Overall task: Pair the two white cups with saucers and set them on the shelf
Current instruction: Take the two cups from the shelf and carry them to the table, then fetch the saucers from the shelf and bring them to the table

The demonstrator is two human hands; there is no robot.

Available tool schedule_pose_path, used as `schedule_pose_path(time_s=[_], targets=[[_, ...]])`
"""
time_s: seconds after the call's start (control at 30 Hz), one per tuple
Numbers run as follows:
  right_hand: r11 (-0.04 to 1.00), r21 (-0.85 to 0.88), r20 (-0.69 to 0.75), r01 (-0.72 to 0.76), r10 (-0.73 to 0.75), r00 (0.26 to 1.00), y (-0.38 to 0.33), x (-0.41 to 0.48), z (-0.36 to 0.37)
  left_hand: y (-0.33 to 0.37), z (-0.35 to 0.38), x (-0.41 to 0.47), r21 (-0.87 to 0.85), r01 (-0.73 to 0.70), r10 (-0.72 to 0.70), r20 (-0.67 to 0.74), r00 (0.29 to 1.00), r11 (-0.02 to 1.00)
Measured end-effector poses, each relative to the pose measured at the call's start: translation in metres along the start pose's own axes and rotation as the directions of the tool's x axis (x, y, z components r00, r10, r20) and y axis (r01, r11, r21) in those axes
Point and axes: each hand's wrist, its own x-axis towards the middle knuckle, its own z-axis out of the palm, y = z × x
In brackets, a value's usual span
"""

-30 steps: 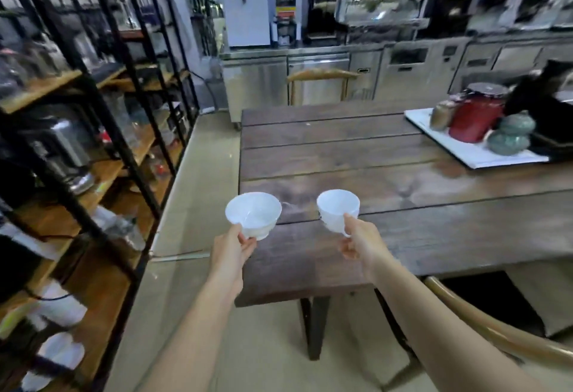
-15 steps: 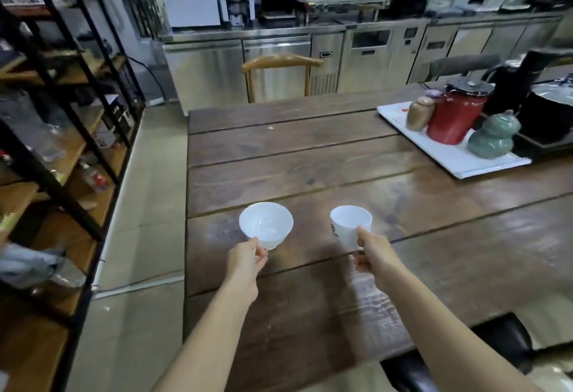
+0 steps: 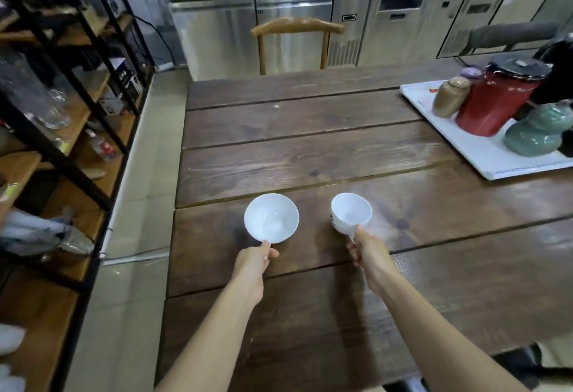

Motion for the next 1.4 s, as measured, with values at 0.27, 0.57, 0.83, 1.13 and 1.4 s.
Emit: schedule_pose_path(time_s=[0.27,0.57,0.83,1.13,1.4], targets=[[0.999,-0.025,0.026,0.020,-0.019,0.999,0.013,0.008,-0.011,-0.018,0.007,-0.001,-0.008,0.027,-0.027,-0.031,0.999,1.000],[0.992,-0.114,0.086,-0.051,0.061,0.994,0.008,0.003,-0.027,-0.029,0.010,0.002,0.047,0.018,-0.018,0.000,1.000,0.999],[0.968,-0.247,0.089,-0.036,0.060,0.994,-0.007,0.001,-0.043,-0.025,0.003,-0.012,0.001,0.032,-0.032,0.053,0.998,1.000],[0.680,-0.661,0.108,0.317,-0.332,0.937,-0.032,-0.028,-0.055,-0.022,-0.012,-0.044,0.304,-0.138,0.176,-0.102,0.979,0.943],[0.267,-0.727,0.455,0.633,-0.503,0.735,-0.038,-0.103,-0.016,-0.037,-0.075,-0.083,0.744,-0.306,0.536,-0.083,0.840,0.594]])
